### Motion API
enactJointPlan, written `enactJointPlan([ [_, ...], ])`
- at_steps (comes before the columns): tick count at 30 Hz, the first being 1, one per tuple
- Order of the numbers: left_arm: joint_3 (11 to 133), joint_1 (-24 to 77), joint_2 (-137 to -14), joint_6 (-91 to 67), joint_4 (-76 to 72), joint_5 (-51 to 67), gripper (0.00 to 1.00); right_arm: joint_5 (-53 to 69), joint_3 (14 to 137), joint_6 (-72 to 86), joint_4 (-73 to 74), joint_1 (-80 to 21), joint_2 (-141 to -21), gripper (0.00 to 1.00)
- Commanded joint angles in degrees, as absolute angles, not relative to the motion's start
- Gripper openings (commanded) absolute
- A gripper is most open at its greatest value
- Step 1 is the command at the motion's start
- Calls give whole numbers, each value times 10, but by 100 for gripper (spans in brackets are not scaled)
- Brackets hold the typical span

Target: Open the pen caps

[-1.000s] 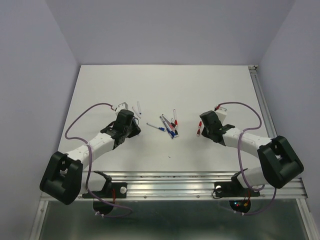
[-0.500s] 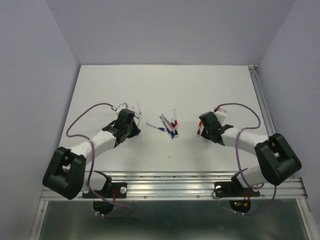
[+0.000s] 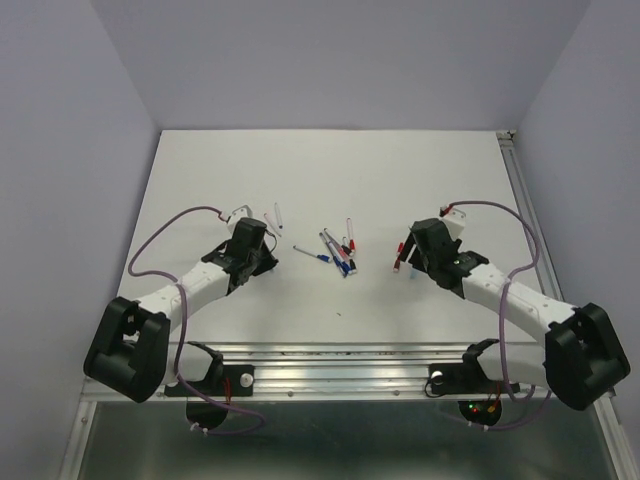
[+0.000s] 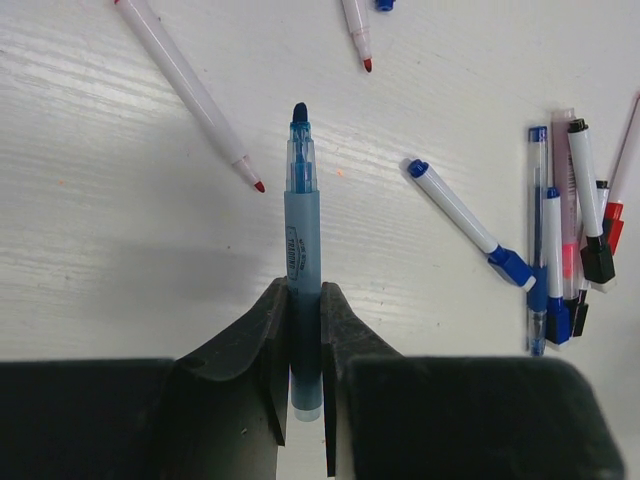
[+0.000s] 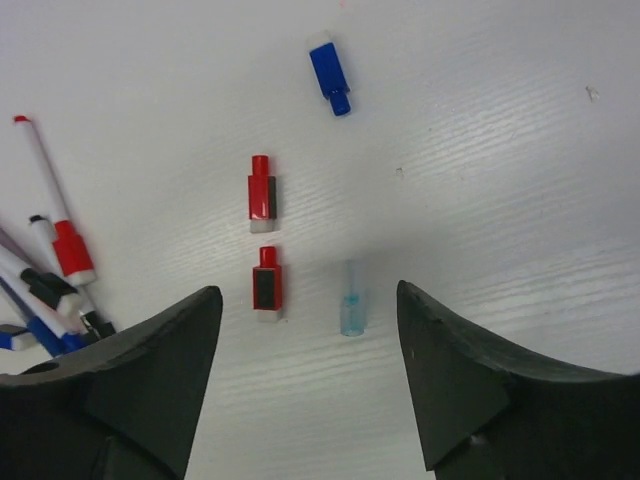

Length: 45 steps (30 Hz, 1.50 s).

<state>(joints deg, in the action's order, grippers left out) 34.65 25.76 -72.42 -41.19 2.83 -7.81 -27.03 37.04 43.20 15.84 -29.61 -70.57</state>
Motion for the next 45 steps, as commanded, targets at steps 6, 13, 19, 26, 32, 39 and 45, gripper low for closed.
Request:
enactJointPlan([
  [6, 370, 229, -733, -404, 32, -117, 6, -260, 393, 415, 160, -294, -623, 99],
  [13, 376, 216, -782, -403, 21, -114, 9, -236, 375, 390, 137, -294, -613, 100],
  [19, 381, 216, -808, -407, 20, -108, 23, -196, 372, 356, 118, -294, -614, 100],
  [26, 376, 216, -795, -405, 24, -91, 52, -173, 368, 344, 95, -294, -611, 100],
  [32, 374, 216, -759, -410, 26, -41, 75, -153, 369, 338, 80, -294, -617, 100],
  [39, 381, 251, -720, -445, 32, -17, 99, -143, 359, 336, 66, -294, -620, 100],
  [45, 446, 306, -785, -484, 69, -43, 99, -153, 359, 340, 86, -294, -623, 100],
])
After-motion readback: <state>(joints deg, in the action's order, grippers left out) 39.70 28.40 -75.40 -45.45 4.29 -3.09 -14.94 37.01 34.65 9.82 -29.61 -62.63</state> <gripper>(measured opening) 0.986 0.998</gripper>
